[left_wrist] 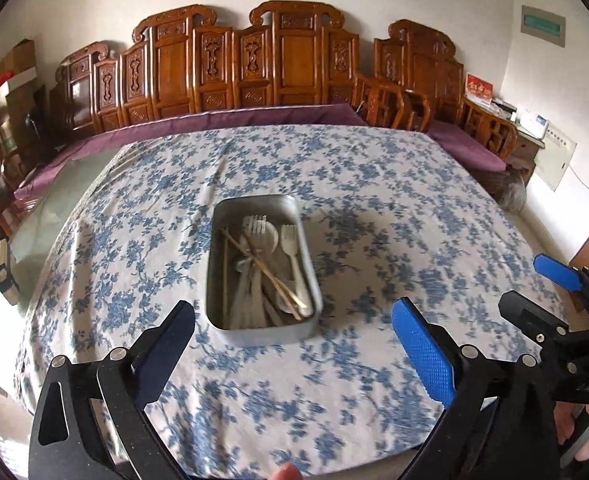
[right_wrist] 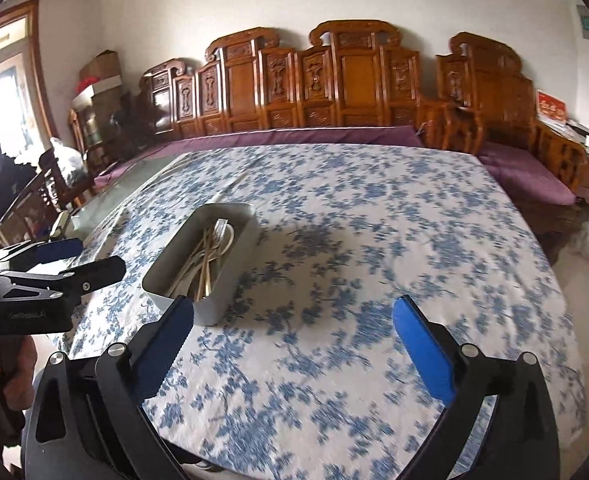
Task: Organize utensils
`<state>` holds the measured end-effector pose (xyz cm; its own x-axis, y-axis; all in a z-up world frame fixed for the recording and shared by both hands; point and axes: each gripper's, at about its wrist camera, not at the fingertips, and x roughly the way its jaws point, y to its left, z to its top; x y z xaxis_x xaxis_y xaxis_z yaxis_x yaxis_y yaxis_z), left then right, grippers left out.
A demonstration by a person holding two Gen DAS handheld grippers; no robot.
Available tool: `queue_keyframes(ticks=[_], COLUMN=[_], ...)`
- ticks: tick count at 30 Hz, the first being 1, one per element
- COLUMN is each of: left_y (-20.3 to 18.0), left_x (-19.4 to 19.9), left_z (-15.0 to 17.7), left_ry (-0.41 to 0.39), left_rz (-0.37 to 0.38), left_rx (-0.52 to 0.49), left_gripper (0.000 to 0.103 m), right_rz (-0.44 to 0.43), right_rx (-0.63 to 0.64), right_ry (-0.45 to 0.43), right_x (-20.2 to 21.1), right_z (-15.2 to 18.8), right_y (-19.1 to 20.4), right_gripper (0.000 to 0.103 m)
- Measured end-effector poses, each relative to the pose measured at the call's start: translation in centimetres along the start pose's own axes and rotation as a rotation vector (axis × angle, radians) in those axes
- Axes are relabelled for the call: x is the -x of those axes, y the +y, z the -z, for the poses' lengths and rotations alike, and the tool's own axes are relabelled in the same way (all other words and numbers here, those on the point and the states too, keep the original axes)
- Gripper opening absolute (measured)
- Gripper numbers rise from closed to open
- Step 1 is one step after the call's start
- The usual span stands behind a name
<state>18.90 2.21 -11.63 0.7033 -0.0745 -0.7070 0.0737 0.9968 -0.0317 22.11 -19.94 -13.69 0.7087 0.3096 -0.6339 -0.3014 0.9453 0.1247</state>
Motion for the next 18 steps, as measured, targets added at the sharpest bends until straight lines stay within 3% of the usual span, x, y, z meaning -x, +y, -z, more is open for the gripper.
queue_keyframes(ticks=[10,18], left_y=[-3.4,-4.7], left_x=[3.9,6.7], left_z=[0.5,0.1], left_ry=[-0.042,-0.082], left_rz=[0.018,0.007], left_rx=[-0.025,-0.034], left_gripper=[0.095,0.095], right_rz=[0.093,0.118], right_rx=[-0.030,-0.050], right_ry=[-0.029,-0.080], right_x=[4.5,7.4], right_z=[1.1,0.5], right_y=[-2.1,-2.6], right_gripper=[0.100,0.100])
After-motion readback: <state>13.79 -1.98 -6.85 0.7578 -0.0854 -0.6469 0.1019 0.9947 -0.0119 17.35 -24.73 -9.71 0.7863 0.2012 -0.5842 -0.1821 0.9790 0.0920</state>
